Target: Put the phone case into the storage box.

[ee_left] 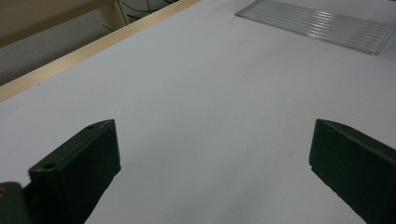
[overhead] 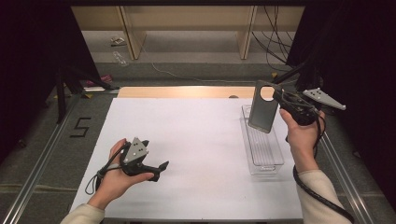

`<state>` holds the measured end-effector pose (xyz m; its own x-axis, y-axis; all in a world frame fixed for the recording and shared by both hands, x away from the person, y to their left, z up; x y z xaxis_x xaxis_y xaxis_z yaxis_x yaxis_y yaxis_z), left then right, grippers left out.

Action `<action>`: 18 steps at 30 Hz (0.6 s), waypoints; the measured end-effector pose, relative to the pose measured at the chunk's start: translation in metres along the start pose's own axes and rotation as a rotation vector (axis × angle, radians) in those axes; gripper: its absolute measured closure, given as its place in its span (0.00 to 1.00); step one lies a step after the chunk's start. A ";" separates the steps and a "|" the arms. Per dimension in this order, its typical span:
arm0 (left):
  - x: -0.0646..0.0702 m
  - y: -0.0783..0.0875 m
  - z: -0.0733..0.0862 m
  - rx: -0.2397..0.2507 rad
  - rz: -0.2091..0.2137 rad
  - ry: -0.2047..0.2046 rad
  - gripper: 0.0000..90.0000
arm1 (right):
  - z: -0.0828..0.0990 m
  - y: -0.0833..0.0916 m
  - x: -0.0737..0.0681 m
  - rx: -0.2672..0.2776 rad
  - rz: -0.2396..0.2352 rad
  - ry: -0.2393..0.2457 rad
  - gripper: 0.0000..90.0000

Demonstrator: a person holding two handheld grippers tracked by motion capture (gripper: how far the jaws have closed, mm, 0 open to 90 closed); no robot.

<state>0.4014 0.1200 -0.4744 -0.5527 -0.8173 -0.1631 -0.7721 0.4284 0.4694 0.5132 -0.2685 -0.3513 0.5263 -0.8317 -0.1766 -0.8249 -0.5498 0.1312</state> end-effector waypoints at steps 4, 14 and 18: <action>-0.001 0.000 0.000 -0.001 0.000 -0.001 0.02 | -0.002 -0.002 0.000 -0.003 0.002 0.006 0.91; -0.001 0.001 0.000 0.003 0.000 0.001 0.02 | -0.004 -0.009 0.003 -0.023 0.014 0.016 0.91; -0.001 0.000 -0.001 0.003 0.000 0.001 0.02 | -0.004 -0.011 0.003 -0.028 0.013 0.020 0.91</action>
<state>0.4018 0.1208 -0.4736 -0.5523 -0.8176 -0.1624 -0.7729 0.4293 0.4672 0.5248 -0.2655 -0.3494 0.5197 -0.8402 -0.1551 -0.8259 -0.5405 0.1607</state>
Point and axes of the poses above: each handheld gripper's, and its own axes: y roughly backward along the jaws, z roughly out of its underside, x roughly to its right, the point moved 9 cm from there along -y, roughly forward along the jaws, and after that the axes turned 10 degrees about -z, right-handed, at the moved point
